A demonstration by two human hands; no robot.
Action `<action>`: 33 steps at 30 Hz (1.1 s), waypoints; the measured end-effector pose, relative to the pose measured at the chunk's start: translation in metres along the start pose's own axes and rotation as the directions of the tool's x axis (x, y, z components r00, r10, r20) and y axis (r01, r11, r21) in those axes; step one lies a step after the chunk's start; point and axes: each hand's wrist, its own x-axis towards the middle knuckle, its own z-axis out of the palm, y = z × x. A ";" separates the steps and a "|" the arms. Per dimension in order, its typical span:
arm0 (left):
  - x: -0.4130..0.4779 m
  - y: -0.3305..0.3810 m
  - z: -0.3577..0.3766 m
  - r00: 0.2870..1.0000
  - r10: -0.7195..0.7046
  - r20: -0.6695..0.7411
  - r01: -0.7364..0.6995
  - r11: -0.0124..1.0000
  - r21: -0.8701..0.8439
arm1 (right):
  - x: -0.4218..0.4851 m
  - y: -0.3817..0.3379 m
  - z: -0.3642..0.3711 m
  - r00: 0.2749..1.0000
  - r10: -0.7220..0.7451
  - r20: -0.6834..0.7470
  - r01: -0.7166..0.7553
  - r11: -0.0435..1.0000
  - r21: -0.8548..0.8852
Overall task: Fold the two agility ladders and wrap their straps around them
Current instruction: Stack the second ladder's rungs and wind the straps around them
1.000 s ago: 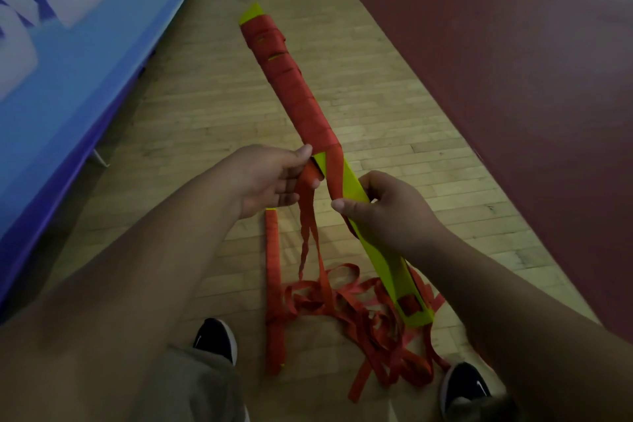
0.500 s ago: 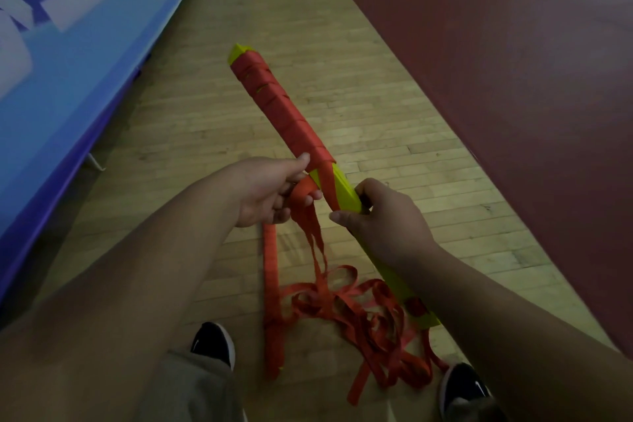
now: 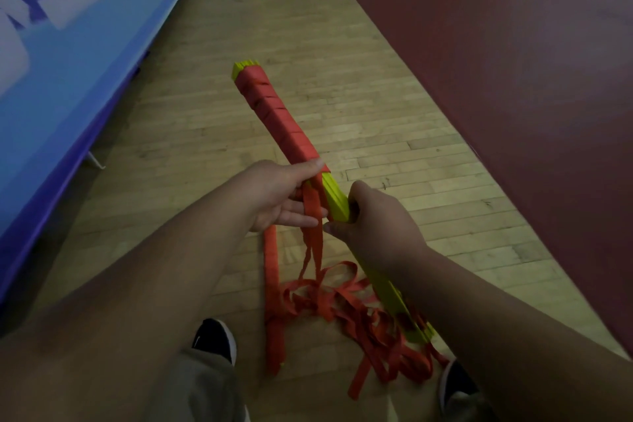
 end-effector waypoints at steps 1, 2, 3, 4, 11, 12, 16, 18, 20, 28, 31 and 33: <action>0.000 0.000 0.001 1.000 0.001 -0.005 -0.001 1.000 0.004 | 0.000 -0.001 -0.001 1.000 -0.016 0.017 0.016 1.000 0.000; 0.000 -0.001 0.002 1.000 -0.001 -0.009 0.001 1.000 0.003 | 0.000 -0.001 -0.001 0.998 -0.032 0.045 0.032 0.999 0.001; 0.001 -0.002 0.002 1.000 -0.001 -0.011 0.001 1.000 0.001 | 0.001 -0.001 -0.002 0.996 -0.045 0.079 0.045 0.999 0.002; 0.002 -0.002 0.001 1.000 -0.001 -0.012 0.001 1.000 0.002 | 0.002 0.000 -0.002 0.992 -0.048 0.121 0.048 0.999 0.005; 0.007 0.011 -0.022 0.995 0.092 0.027 -0.092 0.996 0.008 | 0.009 0.002 -0.026 0.945 0.058 0.322 -0.174 0.923 0.345; 0.008 0.013 -0.026 0.992 0.117 0.045 -0.117 0.993 0.014 | 0.011 0.004 -0.030 0.940 0.062 0.336 -0.195 0.905 0.378; 0.007 0.013 -0.038 0.972 0.203 0.119 -0.207 0.978 0.026 | 0.013 0.009 -0.042 0.903 0.016 0.429 -0.240 0.848 0.473; 0.006 0.011 -0.039 0.957 0.248 0.149 -0.253 0.967 0.015 | 0.013 0.010 -0.046 0.895 -0.007 0.446 -0.236 0.841 0.487; 0.004 0.011 -0.039 0.939 0.287 0.188 -0.295 0.956 0.012 | 0.012 0.010 -0.048 0.887 -0.030 0.461 -0.229 0.838 0.495; -0.003 0.011 -0.039 0.869 0.365 0.333 -0.373 0.927 -0.044 | 0.008 0.010 -0.057 0.783 -0.177 0.596 -0.256 0.782 0.569; -0.004 0.011 -0.039 0.871 0.372 0.323 -0.381 0.924 -0.036 | 0.006 0.008 -0.055 0.772 -0.232 0.592 -0.272 0.721 0.638; -0.003 0.011 -0.040 0.885 0.362 0.294 -0.379 0.925 0.002 | 0.006 0.009 -0.051 0.788 -0.227 0.572 -0.269 0.709 0.652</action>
